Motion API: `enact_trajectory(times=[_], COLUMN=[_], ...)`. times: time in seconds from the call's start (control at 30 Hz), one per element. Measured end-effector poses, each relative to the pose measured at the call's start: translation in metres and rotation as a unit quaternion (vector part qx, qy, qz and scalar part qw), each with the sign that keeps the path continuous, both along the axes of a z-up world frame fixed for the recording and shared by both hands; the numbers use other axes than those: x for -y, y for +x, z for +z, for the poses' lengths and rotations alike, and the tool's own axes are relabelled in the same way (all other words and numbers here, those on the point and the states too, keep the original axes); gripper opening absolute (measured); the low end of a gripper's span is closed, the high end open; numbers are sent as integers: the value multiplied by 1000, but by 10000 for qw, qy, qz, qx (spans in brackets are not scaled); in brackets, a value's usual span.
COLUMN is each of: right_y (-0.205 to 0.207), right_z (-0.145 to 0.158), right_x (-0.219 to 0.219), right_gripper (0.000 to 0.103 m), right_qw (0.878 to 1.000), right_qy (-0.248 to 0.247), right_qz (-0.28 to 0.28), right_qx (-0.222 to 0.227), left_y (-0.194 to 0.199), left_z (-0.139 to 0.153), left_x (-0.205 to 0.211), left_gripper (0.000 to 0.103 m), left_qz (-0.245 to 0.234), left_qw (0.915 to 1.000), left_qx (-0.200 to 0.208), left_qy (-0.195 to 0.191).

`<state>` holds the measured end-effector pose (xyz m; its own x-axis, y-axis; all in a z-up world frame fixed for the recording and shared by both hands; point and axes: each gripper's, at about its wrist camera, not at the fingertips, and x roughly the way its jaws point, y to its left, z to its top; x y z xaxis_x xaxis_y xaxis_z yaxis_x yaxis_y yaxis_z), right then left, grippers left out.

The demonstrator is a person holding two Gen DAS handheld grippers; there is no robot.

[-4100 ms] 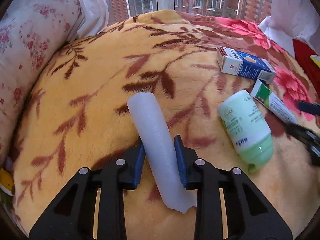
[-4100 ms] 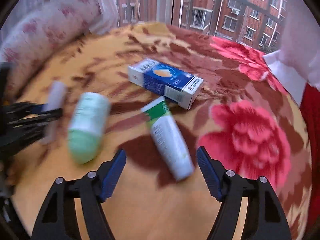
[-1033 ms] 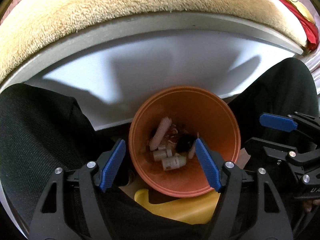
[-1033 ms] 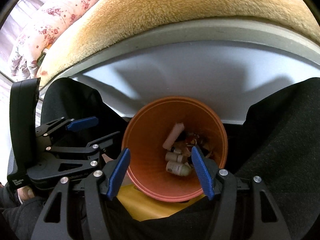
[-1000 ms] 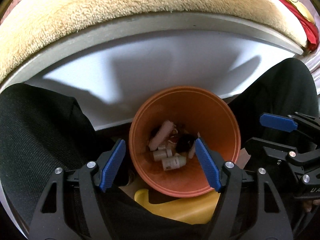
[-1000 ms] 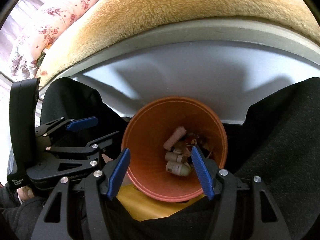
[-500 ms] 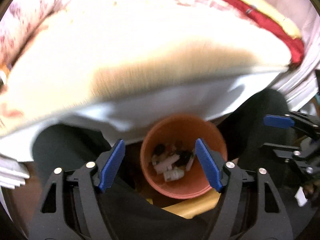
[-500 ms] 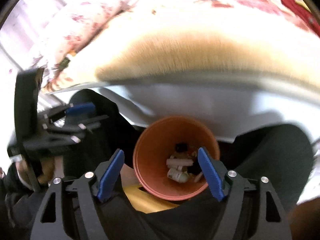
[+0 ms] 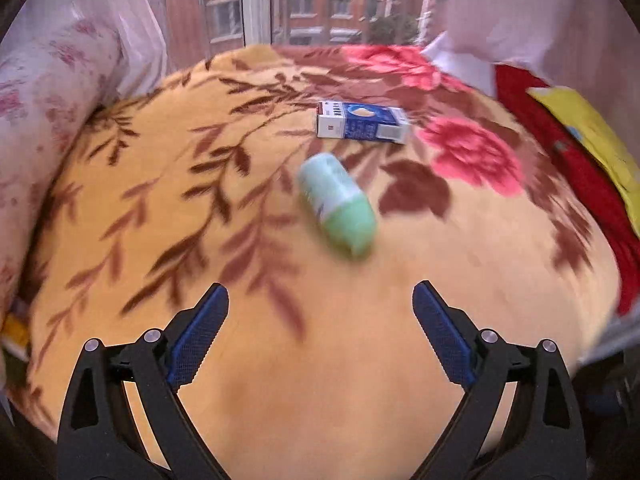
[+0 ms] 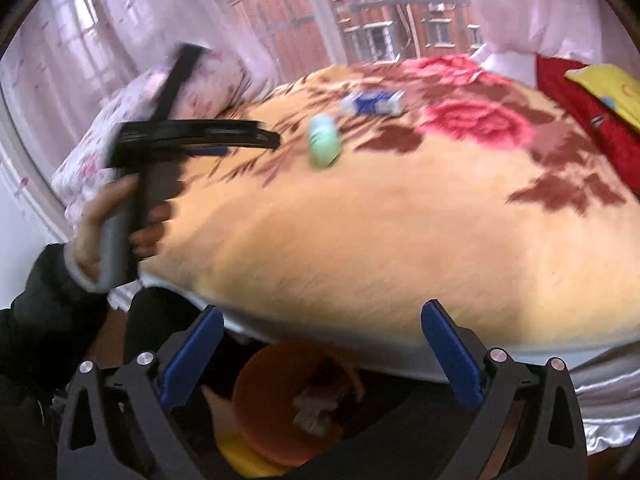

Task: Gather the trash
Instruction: 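Move the left gripper to the green-capped roll-on bottle and grasp it, then grasp the blue-and-white nasal spray box with the right gripper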

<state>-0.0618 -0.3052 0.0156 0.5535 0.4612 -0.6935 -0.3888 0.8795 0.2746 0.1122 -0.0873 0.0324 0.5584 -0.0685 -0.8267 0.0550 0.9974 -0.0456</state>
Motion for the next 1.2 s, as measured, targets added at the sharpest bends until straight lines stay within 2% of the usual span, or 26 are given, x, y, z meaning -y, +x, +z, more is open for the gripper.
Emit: enact_trajectory(times=[0.13, 0.23, 0.47, 0.6, 0.63, 0.73, 0.77, 0.87, 0.97, 1.07, 1.2], right_y=[18, 32, 61, 69, 72, 77, 80, 89, 107, 134, 186], right_z=[6, 5, -7, -11, -11, -9, -6, 1, 9, 18, 25], right_x=[20, 34, 36, 29, 27, 19, 17, 10, 1, -12, -39], right_gripper=[98, 98, 98, 98, 98, 98, 98, 98, 98, 98, 98], right_qw=[9995, 9991, 9991, 9993, 9994, 9996, 9996, 9998, 9996, 9974, 9878], right_qy=[39, 111, 60, 45, 49, 44, 26, -33, -261, -678, -1303], right_qz=[-300, -416, -351, -266, -242, -193, -179, -121, -86, 84, 548], right_qx=[70, 9, -241, -240, -253, -225, -200, -125, -8, 231, 649], left_y=[57, 78, 108, 111, 112, 107, 108, 101, 84, 53, 29], left_z=[-22, -36, -70, -71, -71, -67, -65, -58, -47, -29, -30], left_x=[23, 25, 21, 18, 18, 17, 16, 13, -5, -33, -69], left_gripper=[91, 91, 91, 91, 90, 71, 55, 53, 51, 50, 49], left_qz=[367, 658, 1132, 1191, 1181, 1156, 1082, 792, 622, 420, 441], left_qw=[9987, 9966, 9906, 9910, 9913, 9924, 9935, 9965, 9977, 9990, 9989], left_qx=[-288, -484, -743, -563, -543, -409, -343, -266, -230, -51, -34], left_qy=[204, -137, -208, -227, -198, -100, -82, 16, -129, -107, 123])
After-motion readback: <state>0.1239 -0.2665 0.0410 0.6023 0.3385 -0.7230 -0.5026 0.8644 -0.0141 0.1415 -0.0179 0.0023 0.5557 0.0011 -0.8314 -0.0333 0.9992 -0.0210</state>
